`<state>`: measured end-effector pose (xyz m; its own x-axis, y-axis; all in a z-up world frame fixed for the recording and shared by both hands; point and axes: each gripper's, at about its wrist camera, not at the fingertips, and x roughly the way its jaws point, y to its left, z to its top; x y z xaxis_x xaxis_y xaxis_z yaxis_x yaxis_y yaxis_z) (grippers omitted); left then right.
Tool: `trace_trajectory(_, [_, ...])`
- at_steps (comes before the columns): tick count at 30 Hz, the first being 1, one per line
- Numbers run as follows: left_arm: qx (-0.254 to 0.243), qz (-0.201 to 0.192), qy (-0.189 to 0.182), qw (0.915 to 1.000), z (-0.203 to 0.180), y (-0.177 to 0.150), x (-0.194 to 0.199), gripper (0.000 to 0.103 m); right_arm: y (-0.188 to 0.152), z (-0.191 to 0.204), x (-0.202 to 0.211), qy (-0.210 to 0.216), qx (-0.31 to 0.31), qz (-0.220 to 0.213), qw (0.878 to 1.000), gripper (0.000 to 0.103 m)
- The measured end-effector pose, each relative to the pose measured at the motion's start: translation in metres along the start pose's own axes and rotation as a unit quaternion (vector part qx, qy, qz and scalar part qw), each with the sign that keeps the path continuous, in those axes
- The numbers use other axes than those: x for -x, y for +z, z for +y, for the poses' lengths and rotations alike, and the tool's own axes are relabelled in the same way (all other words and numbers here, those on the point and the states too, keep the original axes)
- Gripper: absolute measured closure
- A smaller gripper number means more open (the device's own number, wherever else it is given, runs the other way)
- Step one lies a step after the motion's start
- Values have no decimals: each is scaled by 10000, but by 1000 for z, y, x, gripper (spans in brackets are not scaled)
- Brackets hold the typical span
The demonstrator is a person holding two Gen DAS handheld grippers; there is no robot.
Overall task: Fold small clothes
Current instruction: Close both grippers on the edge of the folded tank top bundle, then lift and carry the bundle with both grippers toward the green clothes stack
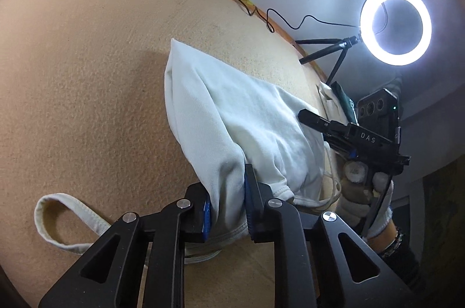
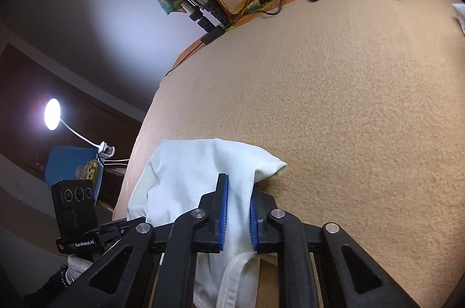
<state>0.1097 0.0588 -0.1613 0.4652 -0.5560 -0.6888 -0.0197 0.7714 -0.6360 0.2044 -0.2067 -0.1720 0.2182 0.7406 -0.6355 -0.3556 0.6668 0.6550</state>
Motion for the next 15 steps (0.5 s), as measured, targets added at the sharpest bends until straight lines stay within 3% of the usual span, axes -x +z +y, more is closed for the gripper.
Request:
trace_trajectory(8, [-399, -188, 259, 9987, -9, -2, 7, 89, 2, 24, 9, -230, 404, -200, 9987, 94])
trace_trajectory(15, [-1163, -406, 703, 9899, -35, -8, 12, 89, 1, 43, 18, -502, 693, -354, 9957, 94])
